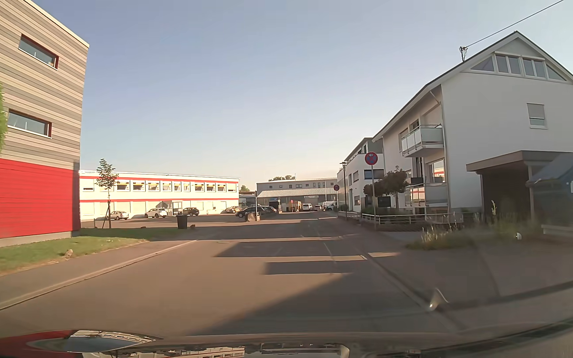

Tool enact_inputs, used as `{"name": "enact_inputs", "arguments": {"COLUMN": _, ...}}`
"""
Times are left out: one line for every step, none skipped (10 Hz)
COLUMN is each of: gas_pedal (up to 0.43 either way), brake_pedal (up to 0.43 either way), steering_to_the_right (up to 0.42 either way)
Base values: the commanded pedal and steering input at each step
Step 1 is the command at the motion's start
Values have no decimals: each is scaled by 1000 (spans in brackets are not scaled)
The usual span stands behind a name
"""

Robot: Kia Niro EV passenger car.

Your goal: Follow the waypoints while adhering to traffic rules and regulations

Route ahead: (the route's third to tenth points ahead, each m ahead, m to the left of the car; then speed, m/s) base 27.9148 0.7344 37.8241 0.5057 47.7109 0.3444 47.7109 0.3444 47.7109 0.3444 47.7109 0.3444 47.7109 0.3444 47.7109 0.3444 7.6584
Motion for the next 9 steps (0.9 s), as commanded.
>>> {"name": "enact_inputs", "arguments": {"gas_pedal": 39, "brake_pedal": 0, "steering_to_the_right": 2}}
{"name": "enact_inputs", "arguments": {"gas_pedal": 20, "brake_pedal": 0, "steering_to_the_right": 2}}
{"name": "enact_inputs", "arguments": {"gas_pedal": 0, "brake_pedal": 0, "steering_to_the_right": 2}}
{"name": "enact_inputs", "arguments": {"gas_pedal": 0, "brake_pedal": 0, "steering_to_the_right": 2}}
{"name": "enact_inputs", "arguments": {"gas_pedal": 0, "brake_pedal": 0, "steering_to_the_right": 3}}
{"name": "enact_inputs", "arguments": {"gas_pedal": 0, "brake_pedal": 0, "steering_to_the_right": 4}}
{"name": "enact_inputs", "arguments": {"gas_pedal": 0, "brake_pedal": 0, "steering_to_the_right": 5}}
{"name": "enact_inputs", "arguments": {"gas_pedal": 0, "brake_pedal": 0, "steering_to_the_right": 6}}
{"name": "enact_inputs", "arguments": {"gas_pedal": 0, "brake_pedal": 6, "steering_to_the_right": 8}}
